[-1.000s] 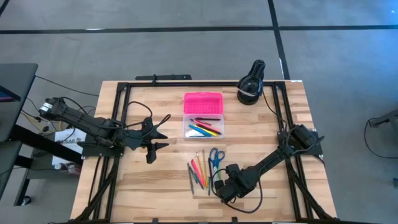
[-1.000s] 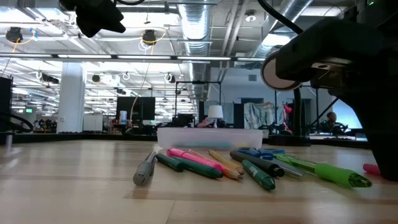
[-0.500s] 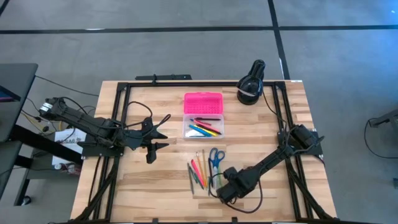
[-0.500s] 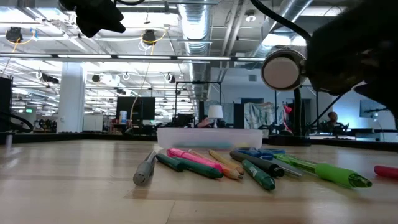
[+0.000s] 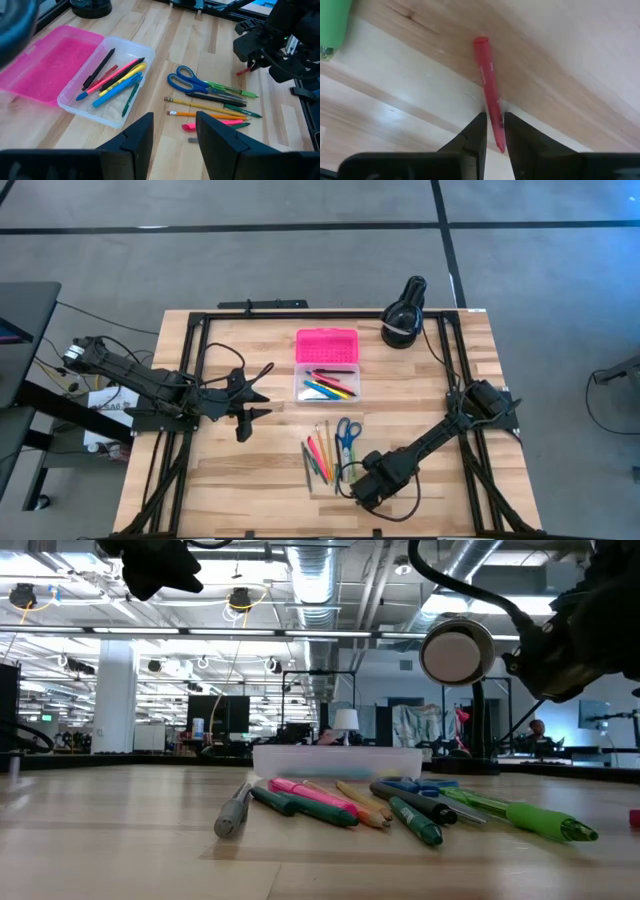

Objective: Pick & place school supplies into a supply box
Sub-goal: Put the red crayon into the pink supply box

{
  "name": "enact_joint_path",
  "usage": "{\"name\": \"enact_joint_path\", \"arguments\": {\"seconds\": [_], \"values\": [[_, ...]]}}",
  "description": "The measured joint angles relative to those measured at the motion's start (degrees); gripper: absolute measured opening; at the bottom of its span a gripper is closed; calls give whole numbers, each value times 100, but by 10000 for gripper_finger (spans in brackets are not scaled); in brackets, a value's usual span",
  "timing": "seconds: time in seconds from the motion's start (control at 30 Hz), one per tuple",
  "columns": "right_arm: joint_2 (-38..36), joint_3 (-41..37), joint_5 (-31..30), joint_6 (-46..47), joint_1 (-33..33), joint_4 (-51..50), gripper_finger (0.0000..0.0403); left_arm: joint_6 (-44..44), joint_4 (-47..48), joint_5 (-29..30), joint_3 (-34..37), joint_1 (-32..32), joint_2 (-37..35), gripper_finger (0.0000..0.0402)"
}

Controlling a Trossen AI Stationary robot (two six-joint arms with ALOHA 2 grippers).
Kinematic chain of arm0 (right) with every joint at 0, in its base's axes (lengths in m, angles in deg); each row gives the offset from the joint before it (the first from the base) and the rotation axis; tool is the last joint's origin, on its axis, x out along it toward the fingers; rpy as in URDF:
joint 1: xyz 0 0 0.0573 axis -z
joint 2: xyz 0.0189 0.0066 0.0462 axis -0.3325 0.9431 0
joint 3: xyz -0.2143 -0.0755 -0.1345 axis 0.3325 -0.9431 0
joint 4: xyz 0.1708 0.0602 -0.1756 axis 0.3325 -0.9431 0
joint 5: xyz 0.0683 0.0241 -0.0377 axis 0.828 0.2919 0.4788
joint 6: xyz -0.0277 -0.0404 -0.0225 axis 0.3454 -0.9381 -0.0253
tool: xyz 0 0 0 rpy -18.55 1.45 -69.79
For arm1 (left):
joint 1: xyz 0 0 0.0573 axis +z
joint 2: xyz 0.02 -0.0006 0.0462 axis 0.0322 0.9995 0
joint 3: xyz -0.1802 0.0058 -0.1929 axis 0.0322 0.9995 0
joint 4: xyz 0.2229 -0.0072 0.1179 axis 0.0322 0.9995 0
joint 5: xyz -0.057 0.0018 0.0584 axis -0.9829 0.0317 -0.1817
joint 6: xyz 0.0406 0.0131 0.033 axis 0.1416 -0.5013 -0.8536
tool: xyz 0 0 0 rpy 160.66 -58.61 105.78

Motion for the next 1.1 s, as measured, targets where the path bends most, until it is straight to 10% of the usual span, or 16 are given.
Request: {"name": "enact_joint_path", "arguments": {"seconds": [1.1], "values": [[-15,9,-617,-100,9,22,43,298,-34,103,0,-2,0,141]]}}
